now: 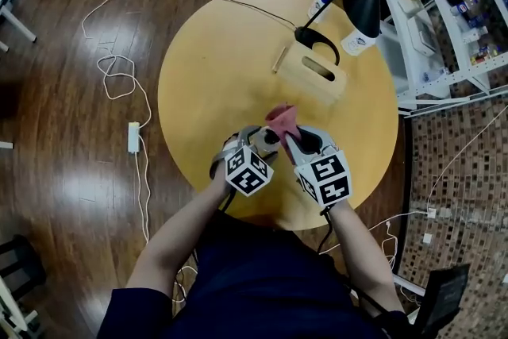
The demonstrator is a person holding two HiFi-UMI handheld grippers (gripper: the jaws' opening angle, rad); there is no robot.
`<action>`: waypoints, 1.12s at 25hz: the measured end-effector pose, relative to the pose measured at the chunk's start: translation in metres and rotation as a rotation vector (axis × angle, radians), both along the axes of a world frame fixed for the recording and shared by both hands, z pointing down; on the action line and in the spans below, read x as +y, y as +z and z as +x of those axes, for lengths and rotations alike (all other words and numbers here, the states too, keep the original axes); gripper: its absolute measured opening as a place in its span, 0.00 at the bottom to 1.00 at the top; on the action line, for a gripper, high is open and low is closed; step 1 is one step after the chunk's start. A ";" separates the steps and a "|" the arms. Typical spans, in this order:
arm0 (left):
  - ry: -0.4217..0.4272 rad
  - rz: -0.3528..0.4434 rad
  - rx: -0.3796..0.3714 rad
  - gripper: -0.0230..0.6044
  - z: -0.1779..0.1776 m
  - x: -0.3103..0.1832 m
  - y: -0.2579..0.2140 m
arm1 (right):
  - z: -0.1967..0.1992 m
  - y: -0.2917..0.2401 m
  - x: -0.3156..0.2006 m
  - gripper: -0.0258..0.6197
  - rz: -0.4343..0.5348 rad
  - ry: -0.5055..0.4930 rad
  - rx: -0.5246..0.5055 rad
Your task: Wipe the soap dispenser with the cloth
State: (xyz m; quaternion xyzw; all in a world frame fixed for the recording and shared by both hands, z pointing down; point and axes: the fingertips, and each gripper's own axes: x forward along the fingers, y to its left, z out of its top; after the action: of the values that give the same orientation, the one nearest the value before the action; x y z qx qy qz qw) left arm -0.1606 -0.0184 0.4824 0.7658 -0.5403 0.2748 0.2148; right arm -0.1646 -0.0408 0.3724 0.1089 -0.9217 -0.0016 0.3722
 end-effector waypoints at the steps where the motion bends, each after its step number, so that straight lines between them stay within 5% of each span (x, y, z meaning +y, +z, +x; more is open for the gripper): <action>1: 0.001 0.000 0.002 0.58 0.000 0.000 0.000 | -0.007 -0.003 0.008 0.15 0.017 -0.035 -0.002; 5: 0.002 0.011 0.014 0.58 -0.001 0.002 -0.001 | -0.028 0.001 0.031 0.15 0.104 -0.154 0.055; 13: 0.012 0.016 0.017 0.58 0.002 0.000 0.000 | 0.003 0.003 -0.010 0.15 0.055 -0.002 0.033; 15: 0.013 0.015 0.018 0.58 0.000 0.001 0.000 | -0.008 -0.013 0.009 0.15 0.046 -0.055 -0.024; 19: 0.012 0.005 0.025 0.58 -0.001 0.002 0.001 | -0.026 -0.007 0.034 0.15 0.092 -0.150 0.030; 25: 0.004 0.010 0.021 0.58 0.001 0.001 0.001 | 0.022 0.028 -0.022 0.15 -0.072 0.140 0.010; 28: 0.001 0.011 -0.015 0.58 -0.001 0.006 0.005 | 0.031 0.035 -0.027 0.15 -0.124 0.171 -0.007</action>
State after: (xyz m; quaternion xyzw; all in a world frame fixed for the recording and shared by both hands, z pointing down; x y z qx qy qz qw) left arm -0.1617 -0.0125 0.4870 0.7654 -0.5429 0.2774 0.2064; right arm -0.1334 -0.0677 0.4075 0.1641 -0.9086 0.0878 0.3738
